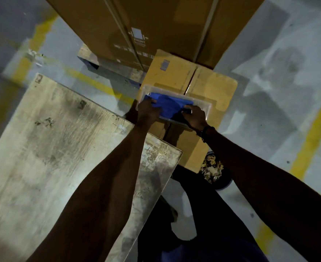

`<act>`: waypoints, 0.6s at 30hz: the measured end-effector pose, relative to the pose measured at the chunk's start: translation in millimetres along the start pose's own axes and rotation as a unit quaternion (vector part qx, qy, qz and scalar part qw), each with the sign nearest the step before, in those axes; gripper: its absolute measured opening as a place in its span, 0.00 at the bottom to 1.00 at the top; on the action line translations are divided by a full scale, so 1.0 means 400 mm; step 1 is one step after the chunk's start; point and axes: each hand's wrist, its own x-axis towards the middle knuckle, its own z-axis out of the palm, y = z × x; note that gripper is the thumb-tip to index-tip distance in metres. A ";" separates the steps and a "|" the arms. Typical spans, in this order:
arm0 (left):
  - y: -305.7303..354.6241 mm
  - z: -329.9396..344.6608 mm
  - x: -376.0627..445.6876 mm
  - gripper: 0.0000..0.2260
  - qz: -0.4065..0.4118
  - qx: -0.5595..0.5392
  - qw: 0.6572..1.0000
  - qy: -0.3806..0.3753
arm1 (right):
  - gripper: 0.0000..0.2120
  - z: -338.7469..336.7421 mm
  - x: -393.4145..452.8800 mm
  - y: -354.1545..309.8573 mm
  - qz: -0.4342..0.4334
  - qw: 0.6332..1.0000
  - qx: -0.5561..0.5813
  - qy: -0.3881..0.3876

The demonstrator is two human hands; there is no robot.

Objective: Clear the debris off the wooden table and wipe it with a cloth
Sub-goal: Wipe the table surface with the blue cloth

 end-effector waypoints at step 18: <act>0.067 -0.265 -0.407 0.16 -0.008 -0.376 0.917 0.134 | 0.18 -0.212 -0.353 -0.378 -0.228 0.960 0.132 0.097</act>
